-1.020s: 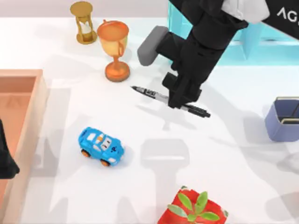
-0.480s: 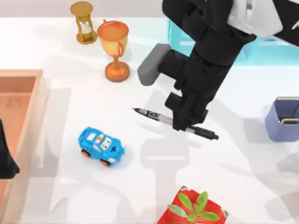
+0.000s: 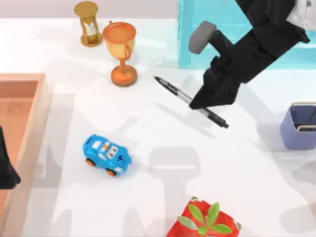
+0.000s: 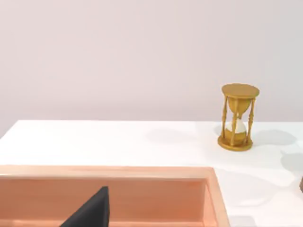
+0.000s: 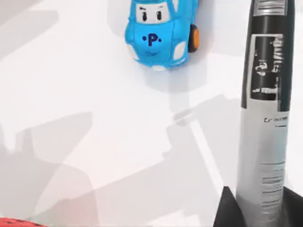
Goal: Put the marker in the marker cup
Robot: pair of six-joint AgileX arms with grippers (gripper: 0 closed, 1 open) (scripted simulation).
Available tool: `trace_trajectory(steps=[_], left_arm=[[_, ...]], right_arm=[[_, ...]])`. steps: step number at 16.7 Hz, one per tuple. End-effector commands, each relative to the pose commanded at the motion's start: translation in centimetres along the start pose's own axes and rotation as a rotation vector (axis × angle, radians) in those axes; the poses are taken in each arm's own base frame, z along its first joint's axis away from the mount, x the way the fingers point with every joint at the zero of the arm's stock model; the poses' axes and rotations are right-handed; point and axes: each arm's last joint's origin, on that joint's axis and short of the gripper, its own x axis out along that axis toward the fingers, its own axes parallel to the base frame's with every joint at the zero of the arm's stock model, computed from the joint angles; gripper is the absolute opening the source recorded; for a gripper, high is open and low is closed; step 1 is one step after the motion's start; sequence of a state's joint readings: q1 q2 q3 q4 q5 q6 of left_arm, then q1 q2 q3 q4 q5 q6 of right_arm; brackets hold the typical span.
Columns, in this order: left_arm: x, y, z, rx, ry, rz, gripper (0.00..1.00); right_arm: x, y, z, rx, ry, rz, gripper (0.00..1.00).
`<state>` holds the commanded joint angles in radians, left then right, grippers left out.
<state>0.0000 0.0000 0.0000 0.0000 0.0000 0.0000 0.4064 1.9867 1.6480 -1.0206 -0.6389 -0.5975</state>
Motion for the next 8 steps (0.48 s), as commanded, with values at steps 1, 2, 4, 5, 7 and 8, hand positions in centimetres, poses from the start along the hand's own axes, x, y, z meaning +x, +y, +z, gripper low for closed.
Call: trace_trajectory(steps=[1,2,4,5,7,8], left_arm=[[0.0,0.0,0.0,0.0,0.0,0.0,1.0],[0.0,0.0,0.0,0.0,0.0,0.0,1.0],[0.0,0.0,0.0,0.0,0.0,0.0,1.0],[0.0,0.0,0.0,0.0,0.0,0.0,1.0],[0.0,0.0,0.0,0.0,0.0,0.0,1.0],[0.0,0.0,0.0,0.0,0.0,0.0,1.0]], right_arm=[[-0.7,-1.7,-1.1,-0.002,-0.089,0.032,0.0],[-1.5,-3.4,-2.5,-0.01,-0.186,0.061,0.0],[-3.4,-6.5,-5.6,-0.045,-0.392,0.103,0.0],[-4.5,-7.8,-7.4,-0.073,-0.497,0.115,0.0],[-6.7,-9.8,-11.3,-0.144,-0.699,0.119,0.0],[-7.8,-10.5,-13.3,-0.186,-0.79,0.112,0.0]])
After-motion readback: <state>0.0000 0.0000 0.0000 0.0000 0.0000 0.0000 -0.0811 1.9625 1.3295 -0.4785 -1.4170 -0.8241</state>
